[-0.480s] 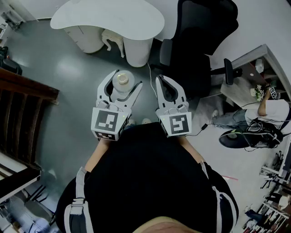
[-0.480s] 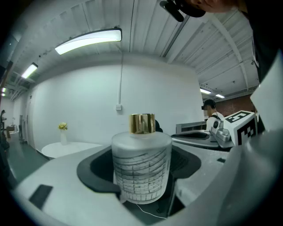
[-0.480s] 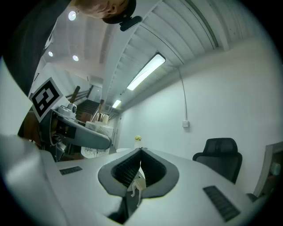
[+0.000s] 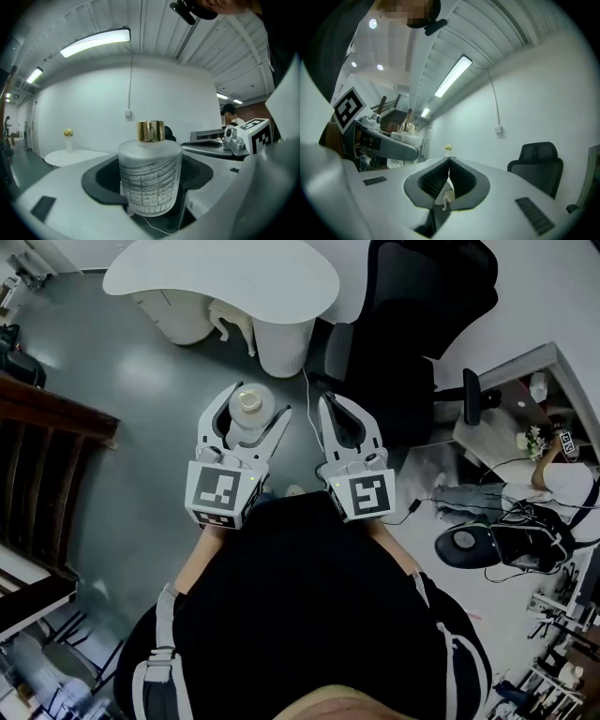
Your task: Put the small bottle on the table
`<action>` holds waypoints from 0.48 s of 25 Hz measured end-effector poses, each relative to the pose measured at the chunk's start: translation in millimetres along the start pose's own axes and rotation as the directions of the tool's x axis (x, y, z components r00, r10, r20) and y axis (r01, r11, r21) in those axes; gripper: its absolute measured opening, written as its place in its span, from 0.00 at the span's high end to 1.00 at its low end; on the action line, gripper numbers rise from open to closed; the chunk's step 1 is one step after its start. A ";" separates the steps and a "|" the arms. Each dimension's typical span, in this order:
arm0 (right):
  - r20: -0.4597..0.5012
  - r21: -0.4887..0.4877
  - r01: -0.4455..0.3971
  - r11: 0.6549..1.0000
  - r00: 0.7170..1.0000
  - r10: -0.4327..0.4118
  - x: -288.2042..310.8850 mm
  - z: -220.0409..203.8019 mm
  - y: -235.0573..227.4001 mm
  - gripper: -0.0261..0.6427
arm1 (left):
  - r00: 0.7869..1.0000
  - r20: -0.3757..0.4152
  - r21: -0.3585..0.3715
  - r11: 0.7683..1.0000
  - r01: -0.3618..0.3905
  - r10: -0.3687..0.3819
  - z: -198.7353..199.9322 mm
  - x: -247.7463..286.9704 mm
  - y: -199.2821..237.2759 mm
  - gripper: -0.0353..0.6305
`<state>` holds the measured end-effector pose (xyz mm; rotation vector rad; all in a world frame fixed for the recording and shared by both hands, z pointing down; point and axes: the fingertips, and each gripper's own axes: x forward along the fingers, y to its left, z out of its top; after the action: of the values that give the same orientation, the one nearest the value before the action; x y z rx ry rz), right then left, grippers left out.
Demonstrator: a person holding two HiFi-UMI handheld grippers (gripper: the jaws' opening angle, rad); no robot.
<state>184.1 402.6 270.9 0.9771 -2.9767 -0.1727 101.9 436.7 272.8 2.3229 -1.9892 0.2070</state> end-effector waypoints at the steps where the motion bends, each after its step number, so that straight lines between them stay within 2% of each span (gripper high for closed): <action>1: -0.001 0.003 -0.002 1.000 1.000 0.002 0.4 -1.9 -3.0 0.93 | 1.000 0.000 0.001 1.000 -0.002 0.002 -0.5 2.5 -1.3 0.44; 7: 0.019 0.017 -0.033 0.999 0.999 0.033 10.3 -14.2 -6.9 0.93 | 1.000 -0.018 -0.003 1.000 -0.008 0.008 -4.9 12.6 4.7 0.44; 12: 0.011 0.013 -0.024 1.000 1.000 0.023 32.5 -19.7 -11.4 0.93 | 1.000 -0.020 -0.019 1.000 0.001 -0.002 -8.7 29.1 24.5 0.44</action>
<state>165.4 372.2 288.3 0.9452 -3.0017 -0.1591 81.5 405.7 285.1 2.3014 -1.9714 0.2098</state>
